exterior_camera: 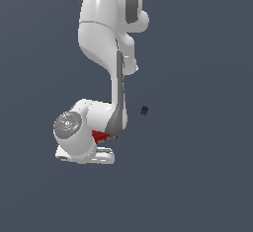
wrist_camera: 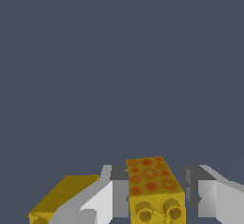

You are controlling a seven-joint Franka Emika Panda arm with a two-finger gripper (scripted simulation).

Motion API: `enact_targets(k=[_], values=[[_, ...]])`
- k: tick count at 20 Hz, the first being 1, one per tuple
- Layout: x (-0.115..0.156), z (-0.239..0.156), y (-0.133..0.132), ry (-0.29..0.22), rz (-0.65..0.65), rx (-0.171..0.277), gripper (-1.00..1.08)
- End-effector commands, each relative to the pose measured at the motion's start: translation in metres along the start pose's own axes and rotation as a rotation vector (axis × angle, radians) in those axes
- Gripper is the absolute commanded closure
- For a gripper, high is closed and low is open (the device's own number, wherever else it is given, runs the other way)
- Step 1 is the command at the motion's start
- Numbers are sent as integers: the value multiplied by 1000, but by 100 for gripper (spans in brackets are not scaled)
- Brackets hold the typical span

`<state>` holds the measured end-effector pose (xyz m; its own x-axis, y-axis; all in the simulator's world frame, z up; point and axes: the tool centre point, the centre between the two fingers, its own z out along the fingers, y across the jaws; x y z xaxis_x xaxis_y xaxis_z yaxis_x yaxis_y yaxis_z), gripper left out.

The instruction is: Pick up a designated object from a clutter of objects.

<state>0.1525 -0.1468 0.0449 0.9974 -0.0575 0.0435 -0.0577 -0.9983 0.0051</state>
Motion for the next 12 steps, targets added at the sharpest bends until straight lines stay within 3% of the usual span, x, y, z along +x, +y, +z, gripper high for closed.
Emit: enact_targets(k=[1,3,4,12], values=[[-16,22,0,-44,3,5,108],[-16,22,0,-44,3,5,108],[1,-2,0,4,0,-1,108],[-4,-9,-7,3,0,-1,108]])
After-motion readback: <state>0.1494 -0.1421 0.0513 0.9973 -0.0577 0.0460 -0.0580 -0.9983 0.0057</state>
